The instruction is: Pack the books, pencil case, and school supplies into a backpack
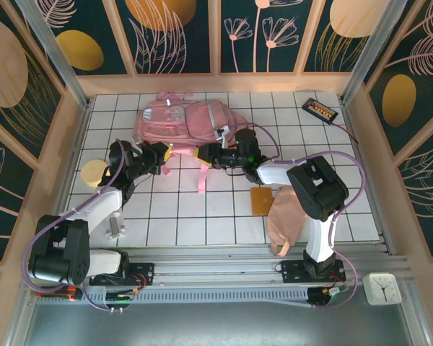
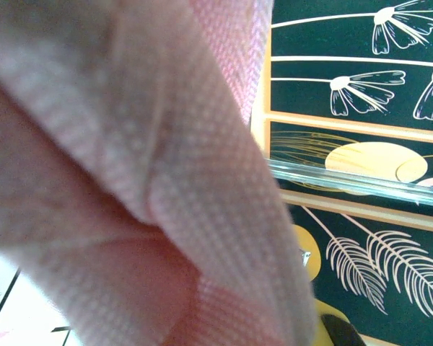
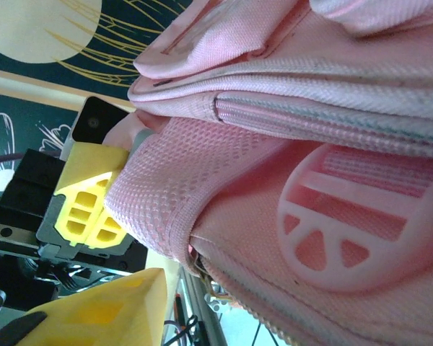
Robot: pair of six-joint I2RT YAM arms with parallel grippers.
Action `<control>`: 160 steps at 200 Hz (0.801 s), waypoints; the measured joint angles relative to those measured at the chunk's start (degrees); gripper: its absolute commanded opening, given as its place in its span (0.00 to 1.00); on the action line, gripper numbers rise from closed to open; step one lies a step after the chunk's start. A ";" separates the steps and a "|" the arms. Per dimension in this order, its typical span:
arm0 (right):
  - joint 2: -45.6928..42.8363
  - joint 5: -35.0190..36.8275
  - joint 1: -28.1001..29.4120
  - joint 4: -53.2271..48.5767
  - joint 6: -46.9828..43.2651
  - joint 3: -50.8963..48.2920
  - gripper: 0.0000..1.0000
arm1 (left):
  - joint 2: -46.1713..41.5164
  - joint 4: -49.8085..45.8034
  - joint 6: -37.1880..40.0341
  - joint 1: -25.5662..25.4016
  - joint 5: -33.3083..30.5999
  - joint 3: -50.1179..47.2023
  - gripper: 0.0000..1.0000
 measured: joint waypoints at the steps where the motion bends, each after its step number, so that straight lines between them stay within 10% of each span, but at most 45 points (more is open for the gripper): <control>1: -0.02 -0.02 0.00 0.00 -0.04 0.00 0.43 | 0.00 0.00 0.00 0.00 0.00 0.00 0.00; 119: 0.61 0.42 0.02 -2.78 -1.49 1.05 0.00 | 0.00 -0.37 -0.13 -0.33 -0.07 0.11 0.00; 160: 0.31 0.96 0.07 -10.01 -6.10 2.95 0.00 | 0.00 -1.25 0.11 -0.50 -0.50 0.11 0.00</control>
